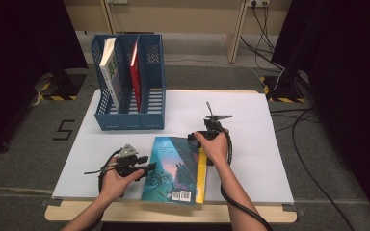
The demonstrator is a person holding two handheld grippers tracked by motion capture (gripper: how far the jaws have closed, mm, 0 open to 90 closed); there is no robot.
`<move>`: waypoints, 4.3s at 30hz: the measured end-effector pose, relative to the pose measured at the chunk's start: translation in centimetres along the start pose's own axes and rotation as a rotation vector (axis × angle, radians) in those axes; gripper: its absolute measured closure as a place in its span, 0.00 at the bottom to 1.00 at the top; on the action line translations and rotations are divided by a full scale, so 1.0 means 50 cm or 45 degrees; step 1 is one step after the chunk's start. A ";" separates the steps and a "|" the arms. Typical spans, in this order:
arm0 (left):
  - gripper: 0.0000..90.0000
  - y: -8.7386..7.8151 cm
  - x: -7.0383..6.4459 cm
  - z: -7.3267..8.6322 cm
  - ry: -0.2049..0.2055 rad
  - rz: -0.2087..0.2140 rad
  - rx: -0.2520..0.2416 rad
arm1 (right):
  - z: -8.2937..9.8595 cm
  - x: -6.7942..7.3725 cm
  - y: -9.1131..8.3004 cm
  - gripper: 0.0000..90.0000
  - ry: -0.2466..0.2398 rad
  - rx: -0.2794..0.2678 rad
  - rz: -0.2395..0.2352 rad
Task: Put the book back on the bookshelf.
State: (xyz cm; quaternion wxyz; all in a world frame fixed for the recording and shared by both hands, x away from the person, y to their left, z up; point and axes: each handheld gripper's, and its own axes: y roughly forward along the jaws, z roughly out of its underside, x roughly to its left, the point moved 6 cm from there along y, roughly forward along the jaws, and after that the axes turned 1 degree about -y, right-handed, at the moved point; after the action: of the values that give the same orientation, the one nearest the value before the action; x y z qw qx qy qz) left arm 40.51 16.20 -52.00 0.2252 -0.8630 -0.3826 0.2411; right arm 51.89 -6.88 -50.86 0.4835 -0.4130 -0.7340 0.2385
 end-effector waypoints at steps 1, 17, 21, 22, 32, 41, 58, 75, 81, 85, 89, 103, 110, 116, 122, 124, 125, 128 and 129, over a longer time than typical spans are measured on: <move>0.55 0.000 0.000 0.000 0.002 0.001 0.000 | 0.000 -0.001 -0.001 0.52 0.002 0.010 -0.001; 0.57 0.002 -0.002 0.000 -0.002 0.019 0.009 | -0.009 0.016 -0.018 0.63 -0.059 0.005 0.024; 0.57 0.003 -0.002 0.000 -0.006 0.021 0.005 | -0.007 0.011 -0.014 0.62 -0.035 0.014 0.017; 0.57 0.002 -0.002 0.000 -0.004 0.019 0.007 | -0.006 0.011 -0.013 0.61 -0.034 0.016 0.013; 0.57 0.003 -0.002 -0.001 -0.005 0.018 0.000 | -0.003 0.009 0.001 0.53 -0.021 0.042 0.002; 0.57 0.003 -0.002 -0.001 -0.009 0.019 0.006 | -0.003 0.015 0.007 0.52 -0.053 0.045 0.023; 0.57 0.000 0.001 0.001 -0.004 -0.002 0.014 | -0.006 0.031 -0.021 0.63 -0.067 0.013 0.019; 0.57 0.000 0.001 0.001 -0.009 -0.003 0.010 | 0.011 0.024 -0.016 0.58 -0.005 0.109 0.033; 0.57 0.000 0.002 0.001 -0.013 -0.003 0.009 | 0.013 0.024 -0.017 0.61 -0.012 0.103 0.050; 0.57 0.000 0.002 0.001 -0.017 -0.010 0.003 | 0.010 0.027 -0.027 0.68 0.001 0.085 0.046; 0.57 0.000 0.004 0.000 -0.008 -0.016 0.003 | 0.004 0.034 -0.042 0.73 0.007 0.051 0.011; 0.58 -0.001 0.012 -0.002 -0.028 -0.017 0.027 | -0.009 0.054 -0.061 0.79 0.010 0.036 -0.024; 0.58 0.007 0.015 -0.009 -0.032 -0.015 0.031 | -0.016 0.065 -0.075 0.81 0.003 0.025 -0.034; 0.59 0.024 0.010 -0.023 -0.034 0.001 0.033 | -0.023 0.057 -0.091 0.81 0.006 0.006 -0.019; 0.59 0.035 0.009 -0.035 -0.039 0.009 0.033 | -0.032 0.050 -0.105 0.82 0.023 -0.004 -0.010; 0.59 0.038 0.008 -0.037 -0.043 0.012 0.031 | -0.033 0.046 -0.108 0.82 0.020 -0.008 -0.006; 0.59 0.039 0.008 -0.038 -0.046 0.014 0.032 | -0.033 0.046 -0.110 0.82 0.025 -0.004 -0.007; 0.59 0.042 0.008 -0.041 -0.044 0.011 0.035 | -0.034 0.044 -0.111 0.82 0.028 -0.016 -0.002; 0.60 0.041 0.007 -0.041 -0.029 0.016 0.041 | -0.033 0.044 -0.112 0.82 0.026 -0.014 -0.002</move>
State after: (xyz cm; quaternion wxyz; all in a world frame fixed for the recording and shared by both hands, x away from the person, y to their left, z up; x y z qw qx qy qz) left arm 43.05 14.78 -51.66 0.2334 -0.8589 -0.3757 0.2583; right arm 50.89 -8.17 -44.85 0.4889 -0.4175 -0.7307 0.2297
